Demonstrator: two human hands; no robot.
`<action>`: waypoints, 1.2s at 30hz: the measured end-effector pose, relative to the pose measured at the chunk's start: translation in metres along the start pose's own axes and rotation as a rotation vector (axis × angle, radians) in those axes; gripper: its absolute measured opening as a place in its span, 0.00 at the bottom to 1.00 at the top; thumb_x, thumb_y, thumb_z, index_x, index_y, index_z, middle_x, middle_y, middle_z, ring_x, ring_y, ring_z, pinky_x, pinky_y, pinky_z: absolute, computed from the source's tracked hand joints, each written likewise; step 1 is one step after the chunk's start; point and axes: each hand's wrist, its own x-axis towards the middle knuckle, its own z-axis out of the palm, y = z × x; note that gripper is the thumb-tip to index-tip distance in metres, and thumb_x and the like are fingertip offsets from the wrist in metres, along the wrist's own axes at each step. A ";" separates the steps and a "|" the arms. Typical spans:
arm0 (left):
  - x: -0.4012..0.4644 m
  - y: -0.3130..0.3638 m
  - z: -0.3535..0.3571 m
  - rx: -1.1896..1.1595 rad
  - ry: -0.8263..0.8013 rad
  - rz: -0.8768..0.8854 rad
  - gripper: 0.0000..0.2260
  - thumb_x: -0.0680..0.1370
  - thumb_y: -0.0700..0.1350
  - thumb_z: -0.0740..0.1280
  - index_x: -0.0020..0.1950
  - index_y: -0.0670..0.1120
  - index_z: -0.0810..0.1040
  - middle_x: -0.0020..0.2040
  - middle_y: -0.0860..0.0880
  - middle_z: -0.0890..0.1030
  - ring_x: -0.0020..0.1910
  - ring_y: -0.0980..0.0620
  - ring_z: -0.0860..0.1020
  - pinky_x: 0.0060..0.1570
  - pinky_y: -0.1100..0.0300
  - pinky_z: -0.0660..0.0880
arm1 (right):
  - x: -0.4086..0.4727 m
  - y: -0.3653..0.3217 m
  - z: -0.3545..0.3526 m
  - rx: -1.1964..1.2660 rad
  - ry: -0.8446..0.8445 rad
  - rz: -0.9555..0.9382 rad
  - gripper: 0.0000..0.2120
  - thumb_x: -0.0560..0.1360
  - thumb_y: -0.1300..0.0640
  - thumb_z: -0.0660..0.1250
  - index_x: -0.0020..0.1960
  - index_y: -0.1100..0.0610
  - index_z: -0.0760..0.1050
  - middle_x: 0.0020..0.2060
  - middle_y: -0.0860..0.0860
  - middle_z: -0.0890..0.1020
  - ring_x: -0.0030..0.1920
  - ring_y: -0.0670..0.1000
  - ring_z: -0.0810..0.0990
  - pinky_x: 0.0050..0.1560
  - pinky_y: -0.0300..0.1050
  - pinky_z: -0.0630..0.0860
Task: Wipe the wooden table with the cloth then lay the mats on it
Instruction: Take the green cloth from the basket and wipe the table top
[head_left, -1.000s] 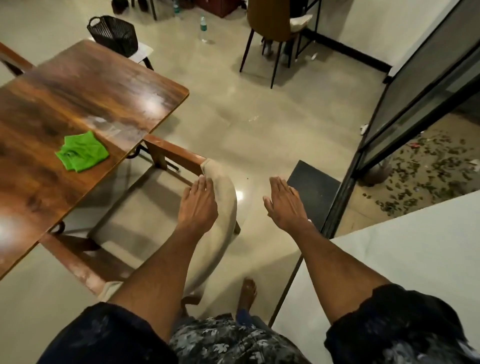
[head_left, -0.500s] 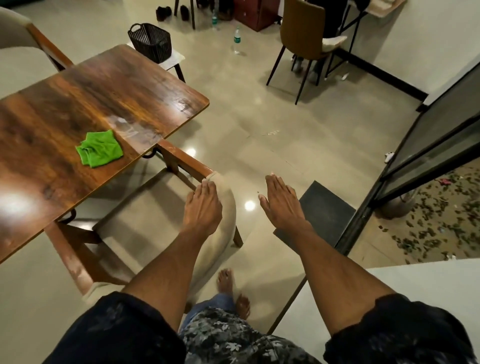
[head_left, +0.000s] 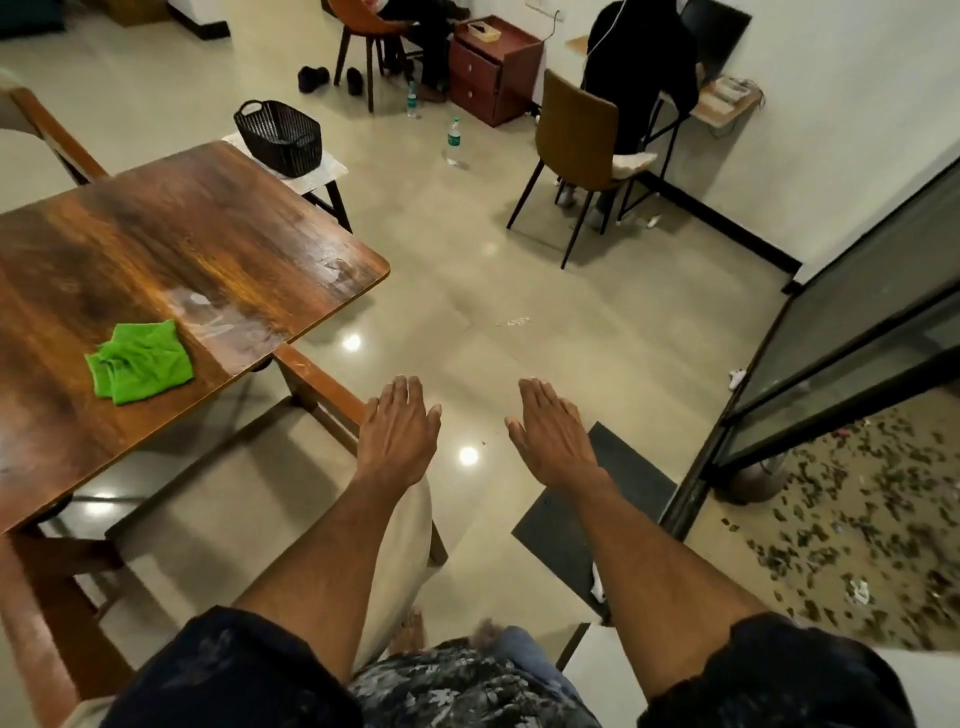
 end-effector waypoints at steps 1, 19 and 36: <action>0.004 -0.004 0.001 -0.002 0.006 -0.020 0.30 0.89 0.58 0.47 0.86 0.41 0.53 0.86 0.40 0.58 0.85 0.43 0.56 0.82 0.46 0.55 | 0.008 -0.004 -0.002 0.001 0.003 -0.025 0.31 0.90 0.45 0.48 0.87 0.59 0.44 0.87 0.56 0.49 0.87 0.55 0.47 0.85 0.51 0.47; 0.109 0.073 0.000 -0.009 0.082 -0.371 0.30 0.89 0.59 0.47 0.86 0.42 0.54 0.86 0.40 0.55 0.86 0.43 0.54 0.83 0.44 0.55 | 0.189 0.081 -0.044 0.016 0.036 -0.388 0.29 0.89 0.46 0.52 0.85 0.59 0.53 0.85 0.58 0.57 0.86 0.56 0.53 0.82 0.52 0.55; 0.164 0.122 -0.004 0.030 0.068 -0.501 0.30 0.89 0.59 0.46 0.86 0.43 0.53 0.87 0.41 0.54 0.86 0.45 0.53 0.83 0.45 0.55 | 0.260 0.126 -0.052 0.049 -0.045 -0.554 0.30 0.89 0.46 0.52 0.85 0.60 0.52 0.85 0.58 0.57 0.86 0.56 0.53 0.82 0.52 0.55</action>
